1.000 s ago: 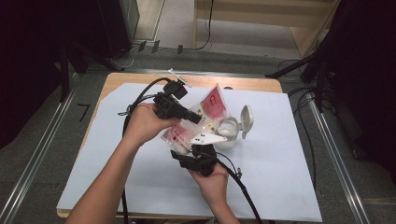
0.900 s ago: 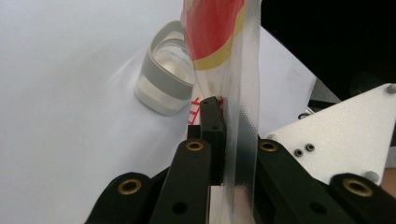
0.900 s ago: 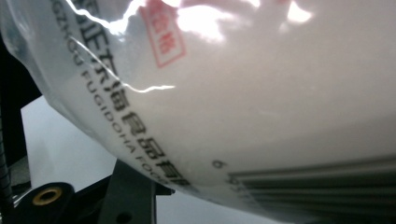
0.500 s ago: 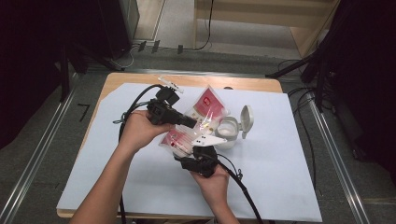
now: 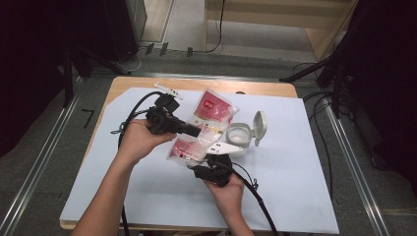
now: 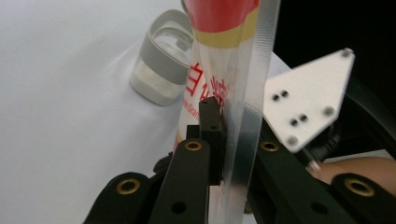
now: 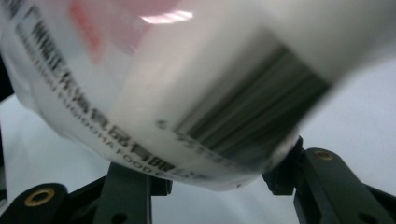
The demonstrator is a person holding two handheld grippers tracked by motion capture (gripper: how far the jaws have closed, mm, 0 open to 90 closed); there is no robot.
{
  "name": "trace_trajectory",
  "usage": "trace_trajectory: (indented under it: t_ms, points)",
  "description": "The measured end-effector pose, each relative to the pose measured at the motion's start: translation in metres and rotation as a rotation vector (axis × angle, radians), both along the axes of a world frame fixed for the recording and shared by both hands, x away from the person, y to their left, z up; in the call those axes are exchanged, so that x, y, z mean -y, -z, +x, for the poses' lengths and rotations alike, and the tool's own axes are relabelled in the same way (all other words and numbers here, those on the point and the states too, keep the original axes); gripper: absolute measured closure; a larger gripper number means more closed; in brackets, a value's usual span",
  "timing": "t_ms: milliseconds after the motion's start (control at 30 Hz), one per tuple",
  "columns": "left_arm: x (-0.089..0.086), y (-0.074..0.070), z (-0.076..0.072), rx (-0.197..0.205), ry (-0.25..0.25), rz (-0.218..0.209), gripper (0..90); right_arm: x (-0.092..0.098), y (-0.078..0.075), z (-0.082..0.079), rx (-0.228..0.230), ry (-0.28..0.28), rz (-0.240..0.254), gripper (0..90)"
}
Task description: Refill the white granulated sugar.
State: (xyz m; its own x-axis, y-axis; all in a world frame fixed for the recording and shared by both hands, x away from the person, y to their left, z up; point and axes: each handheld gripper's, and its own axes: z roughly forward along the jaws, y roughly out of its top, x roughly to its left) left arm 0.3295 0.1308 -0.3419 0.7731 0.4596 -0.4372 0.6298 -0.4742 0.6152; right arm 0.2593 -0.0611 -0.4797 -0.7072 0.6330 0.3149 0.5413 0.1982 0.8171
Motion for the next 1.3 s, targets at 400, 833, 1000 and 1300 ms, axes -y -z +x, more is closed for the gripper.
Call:
trace_trajectory:
  t_ms: [400, 833, 1000, 1300]
  points:
    - [-0.009, 0.001, -0.014, 0.032, -0.021, 0.044, 88.5, 0.009, 0.004, 0.006, 0.004, 0.062, 0.002, 54.7]
    - [-0.018, 0.005, -0.014, 0.033, -0.037, 0.013, 90.0, 0.011, 0.003, 0.009, 0.010, 0.022, -0.057, 55.9]
    - [-0.024, 0.001, -0.014, 0.056, -0.052, -0.009, 90.0, 0.013, 0.002, 0.013, -0.003, 0.003, -0.049, 55.4]
    - [-0.037, -0.003, -0.012, 0.063, -0.091, -0.016, 90.0, 0.020, 0.000, 0.014, 0.005, -0.022, -0.072, 55.0]
